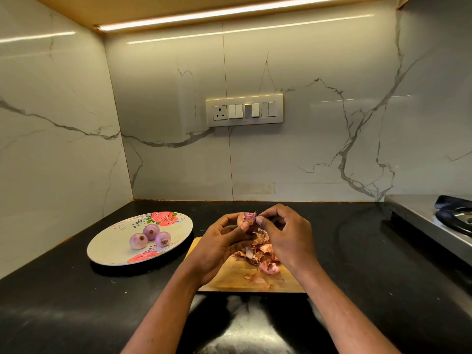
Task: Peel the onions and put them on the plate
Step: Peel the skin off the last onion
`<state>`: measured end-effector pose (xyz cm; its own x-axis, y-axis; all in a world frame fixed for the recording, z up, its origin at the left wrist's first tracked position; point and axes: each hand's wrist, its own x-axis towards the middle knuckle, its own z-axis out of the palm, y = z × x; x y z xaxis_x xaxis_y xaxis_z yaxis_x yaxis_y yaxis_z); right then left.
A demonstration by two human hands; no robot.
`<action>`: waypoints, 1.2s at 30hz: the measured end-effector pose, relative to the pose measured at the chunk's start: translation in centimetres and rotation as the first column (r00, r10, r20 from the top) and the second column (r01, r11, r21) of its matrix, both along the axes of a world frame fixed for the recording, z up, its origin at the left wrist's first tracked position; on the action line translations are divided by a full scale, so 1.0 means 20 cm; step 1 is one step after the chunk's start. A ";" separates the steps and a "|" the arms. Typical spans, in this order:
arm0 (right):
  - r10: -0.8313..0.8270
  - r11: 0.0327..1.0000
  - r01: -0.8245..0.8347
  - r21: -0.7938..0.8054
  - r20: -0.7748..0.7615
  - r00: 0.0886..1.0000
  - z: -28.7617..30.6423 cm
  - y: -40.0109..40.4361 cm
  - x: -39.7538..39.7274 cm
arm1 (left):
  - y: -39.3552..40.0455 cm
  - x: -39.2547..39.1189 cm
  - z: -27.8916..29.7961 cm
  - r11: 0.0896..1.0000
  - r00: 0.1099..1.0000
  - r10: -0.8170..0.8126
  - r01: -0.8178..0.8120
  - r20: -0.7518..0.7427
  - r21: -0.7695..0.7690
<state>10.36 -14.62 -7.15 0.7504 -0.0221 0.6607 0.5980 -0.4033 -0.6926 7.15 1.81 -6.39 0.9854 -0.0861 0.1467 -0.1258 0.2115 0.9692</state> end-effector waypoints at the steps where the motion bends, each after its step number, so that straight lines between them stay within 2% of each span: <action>1: -0.016 1.000 0.016 -0.009 0.011 1.000 0.00 0.00 0.00 | 0.00 0.00 -0.01 1.000 1.000 0.012 -0.012 0.021 0.007; 9: -0.049 0.997 0.051 -0.063 0.043 0.998 -0.01 0.03 0.00 | -0.02 0.02 -0.03 0.973 0.971 0.158 -0.184 0.177 0.142; 13: 0.006 0.997 -0.005 -0.078 0.004 1.000 -0.01 0.04 -0.01 | -0.03 0.04 -0.05 0.939 0.945 0.256 -0.293 0.204 0.182; 15: 0.036 0.995 -0.037 -0.088 -0.019 0.999 -0.01 0.06 -0.03 | -0.02 0.05 -0.05 0.911 0.919 0.332 -0.371 0.211 0.179; 17: 0.064 0.997 -0.066 -0.028 -0.053 0.997 0.00 0.06 -0.04 | 0.02 0.05 -0.05 0.905 0.905 0.384 -0.408 0.183 0.122; 20: 0.079 0.993 -0.068 0.096 -0.112 0.991 0.01 0.02 -0.02 | 0.07 0.04 -0.03 0.910 0.903 0.414 -0.412 0.115 -0.045; 23: 0.075 0.997 -0.070 0.034 -0.199 0.977 0.00 -0.04 0.00 | 0.08 0.03 0.00 0.928 0.930 0.356 -0.341 0.091 -0.148; 26: 0.041 0.980 -0.094 -0.176 -0.284 0.958 -0.02 -0.04 0.01 | 0.06 0.04 -0.02 0.957 0.956 0.285 -0.280 0.073 -0.073; 29: -0.050 0.928 -0.040 -0.371 -0.231 0.972 -0.02 -0.01 -0.01 | 0.05 0.04 -0.03 0.967 0.965 0.255 -0.255 0.057 -0.006; 32: -0.057 0.936 -0.011 -0.351 -0.182 0.982 -0.02 -0.02 -0.02 | 0.04 0.04 -0.02 0.968 0.968 0.248 -0.249 0.036 0.021; 36: 0.069 0.962 -0.097 -0.256 -0.116 0.991 -0.01 -0.03 -0.02 | 0.04 0.04 -0.03 0.968 0.973 0.229 -0.230 0.023 0.103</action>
<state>9.97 -15.15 -7.41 0.8078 0.2057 0.5524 0.5664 -0.5303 -0.6308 7.97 2.68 -7.03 0.9790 0.1270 0.1594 -0.1696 0.0732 0.9828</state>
